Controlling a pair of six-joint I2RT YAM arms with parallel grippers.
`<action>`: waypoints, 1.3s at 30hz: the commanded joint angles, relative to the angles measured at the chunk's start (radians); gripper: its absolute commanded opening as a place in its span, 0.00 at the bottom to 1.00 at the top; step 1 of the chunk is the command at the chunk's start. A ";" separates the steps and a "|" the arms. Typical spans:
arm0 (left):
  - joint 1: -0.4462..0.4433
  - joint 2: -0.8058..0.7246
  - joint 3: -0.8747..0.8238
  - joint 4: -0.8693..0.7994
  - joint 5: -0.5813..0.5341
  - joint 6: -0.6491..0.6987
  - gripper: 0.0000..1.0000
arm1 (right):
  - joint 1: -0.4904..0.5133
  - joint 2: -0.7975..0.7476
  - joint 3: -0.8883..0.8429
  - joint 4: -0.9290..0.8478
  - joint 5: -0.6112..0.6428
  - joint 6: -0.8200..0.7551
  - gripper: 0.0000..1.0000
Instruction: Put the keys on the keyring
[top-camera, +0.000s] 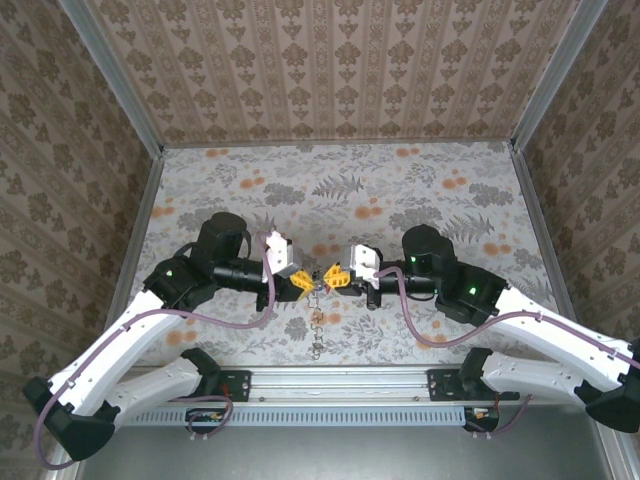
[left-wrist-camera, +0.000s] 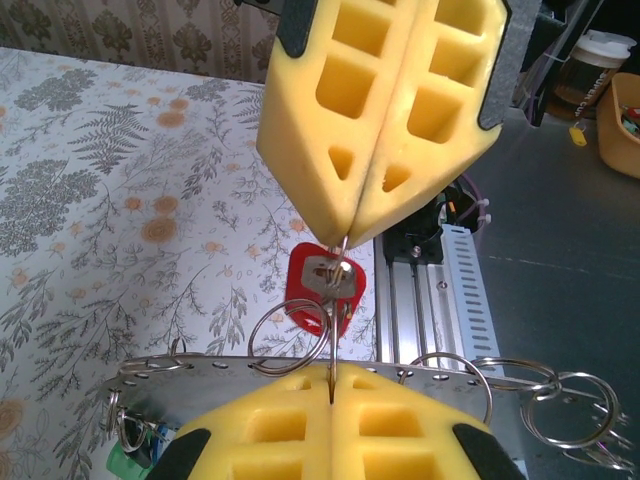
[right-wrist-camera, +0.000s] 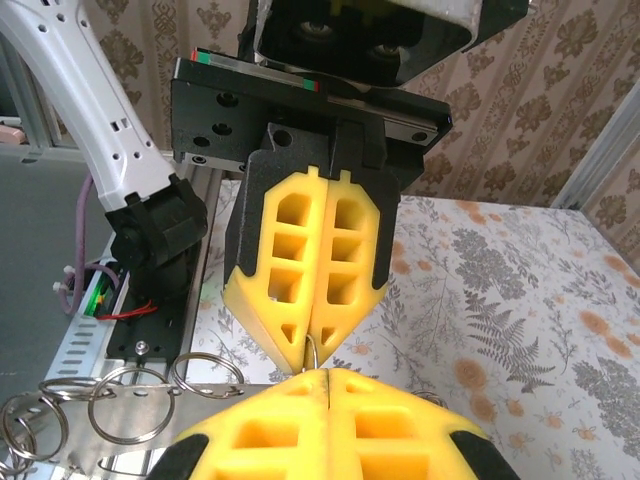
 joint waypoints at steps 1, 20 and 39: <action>-0.002 -0.023 -0.001 0.022 0.022 0.019 0.00 | 0.007 -0.010 0.013 0.027 0.018 -0.012 0.00; 0.006 -0.026 -0.001 0.020 0.026 0.019 0.00 | 0.023 0.024 0.016 0.045 -0.010 0.014 0.00; 0.006 -0.029 -0.002 0.022 0.028 0.020 0.00 | 0.030 0.035 0.011 0.055 0.024 0.007 0.00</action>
